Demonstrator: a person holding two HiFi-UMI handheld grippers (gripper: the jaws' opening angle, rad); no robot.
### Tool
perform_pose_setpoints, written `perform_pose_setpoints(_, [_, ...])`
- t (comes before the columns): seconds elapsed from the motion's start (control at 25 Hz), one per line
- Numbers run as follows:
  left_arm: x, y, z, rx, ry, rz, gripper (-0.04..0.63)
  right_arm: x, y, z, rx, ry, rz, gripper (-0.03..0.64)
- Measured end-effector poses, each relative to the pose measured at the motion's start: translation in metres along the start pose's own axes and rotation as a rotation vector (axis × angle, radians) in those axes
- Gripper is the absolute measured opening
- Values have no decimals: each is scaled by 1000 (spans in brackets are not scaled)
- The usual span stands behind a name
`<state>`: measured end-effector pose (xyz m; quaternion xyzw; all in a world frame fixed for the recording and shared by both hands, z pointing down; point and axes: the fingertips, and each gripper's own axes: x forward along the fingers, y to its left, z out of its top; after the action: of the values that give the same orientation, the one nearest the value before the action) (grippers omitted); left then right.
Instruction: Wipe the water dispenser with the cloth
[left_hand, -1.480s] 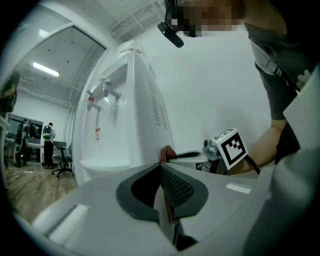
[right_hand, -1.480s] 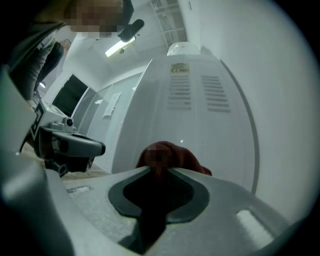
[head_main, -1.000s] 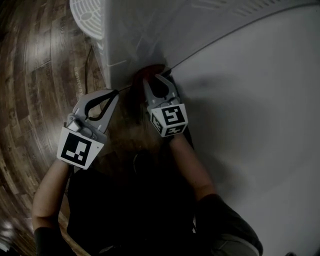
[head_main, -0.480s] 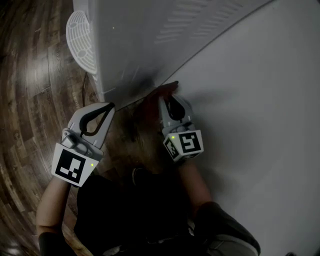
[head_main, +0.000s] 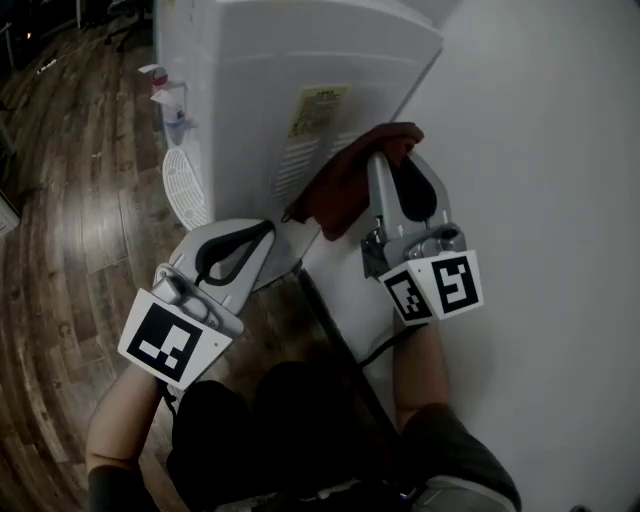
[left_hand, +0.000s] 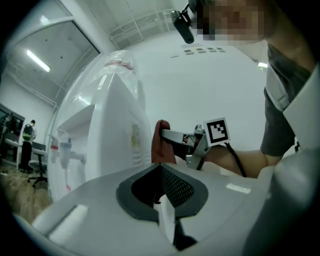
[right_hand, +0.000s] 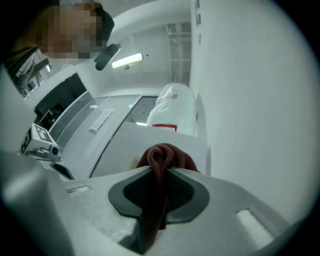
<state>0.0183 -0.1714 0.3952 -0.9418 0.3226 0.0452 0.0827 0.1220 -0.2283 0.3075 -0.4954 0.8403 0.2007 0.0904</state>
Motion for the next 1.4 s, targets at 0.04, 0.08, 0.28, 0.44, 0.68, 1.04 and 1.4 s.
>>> perform_pose_setpoints(0.04, [2,-3,11,-18,-10,-19,20,8,-5,19,-18,-23,2,48])
perform_pose_setpoints(0.08, [4,-5,20,-25,-15,-34,20,16,-11,38,-27,-45,6,48])
perform_pose_setpoints(0.28, [17,-5,53,30,-27,-12,20,51,-41,96,-71,-111,-14,48])
perform_pose_setpoints(0.44, [29,-1,60,65,-31,10,20,57,-50,82,-35,-90,-29,48])
perform_pose_setpoints(0.68, [45,-3,12,8,-2,22,20,30,-32,-3,28,-17,-11,48])
perform_pose_setpoints(1.04, [59,-28,-162,-106,213,-19,20,-42,30,-207,123,259,32,48])
perform_pose_setpoints(1.4, [33,-60,-318,-176,502,-132,20,-109,83,-380,286,593,23,48])
